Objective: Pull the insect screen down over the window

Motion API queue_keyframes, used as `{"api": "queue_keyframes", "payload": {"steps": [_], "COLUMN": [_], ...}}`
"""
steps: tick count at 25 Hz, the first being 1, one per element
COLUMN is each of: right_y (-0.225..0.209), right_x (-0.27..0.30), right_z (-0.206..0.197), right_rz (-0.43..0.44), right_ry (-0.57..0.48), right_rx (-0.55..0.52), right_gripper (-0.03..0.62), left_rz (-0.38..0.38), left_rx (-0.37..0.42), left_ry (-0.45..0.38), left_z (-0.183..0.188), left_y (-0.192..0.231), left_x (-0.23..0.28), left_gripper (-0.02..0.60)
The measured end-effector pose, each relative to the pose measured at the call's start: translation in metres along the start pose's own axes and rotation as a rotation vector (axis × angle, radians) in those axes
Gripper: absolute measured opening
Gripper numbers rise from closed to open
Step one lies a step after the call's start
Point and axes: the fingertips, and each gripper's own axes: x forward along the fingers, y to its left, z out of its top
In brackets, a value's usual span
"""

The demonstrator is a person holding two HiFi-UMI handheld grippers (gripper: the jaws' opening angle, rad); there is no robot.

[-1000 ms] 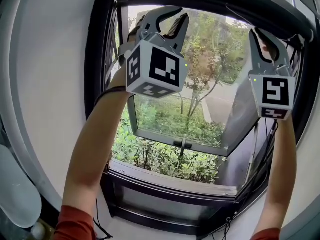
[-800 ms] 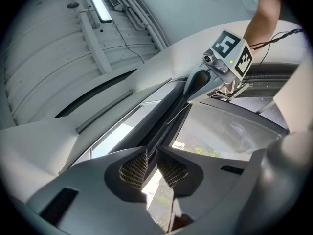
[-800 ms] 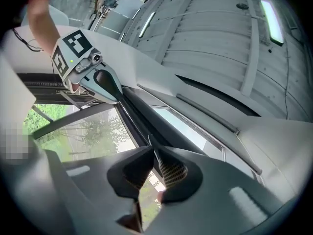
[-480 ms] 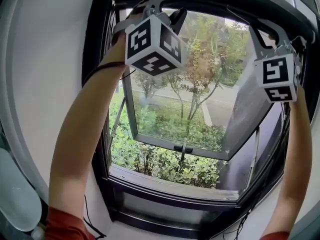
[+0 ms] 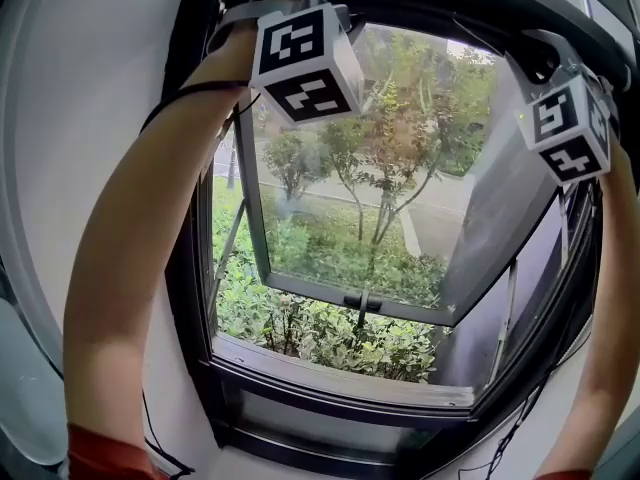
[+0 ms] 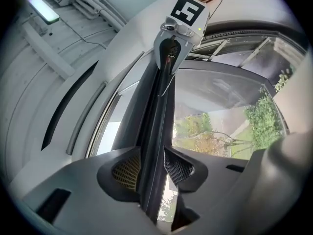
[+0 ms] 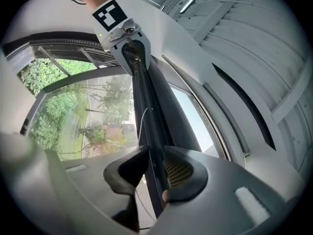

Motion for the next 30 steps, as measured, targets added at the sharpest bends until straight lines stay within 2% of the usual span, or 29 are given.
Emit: {"api": "queue_keyframes", "payload": {"steps": [5,9,13,22,30], "right_y": [-0.002,0.001,0.002,0.002,0.001], "right_x": [0.005,0.011,0.012,0.010,0.012], "right_z": [-0.006,-0.012,-0.013,-0.011,-0.011], "right_rz": [0.026,0.043,0.048,0.046,0.055], "right_ry": [0.055,0.085,0.087,0.075,0.080], "right_rx": [-0.098,-0.132,-0.137,-0.110,-0.122], "right_gripper": [0.120,0.126,0.126,0.126,0.126], "left_rz": [-0.019,-0.055,-0.100,-0.054,-0.067], "left_rx": [0.109,0.096,0.121,0.151,0.152], "left_ry": [0.033,0.078,0.135,0.131,0.141], "left_z": [-0.001,-0.012,-0.027,-0.030,-0.029], "left_y": [-0.001,0.004,-0.006,0.001,-0.001], "left_x": [0.009,0.015,0.022,0.024,0.026], "left_gripper": [0.134,0.140,0.157,0.158,0.158]}}
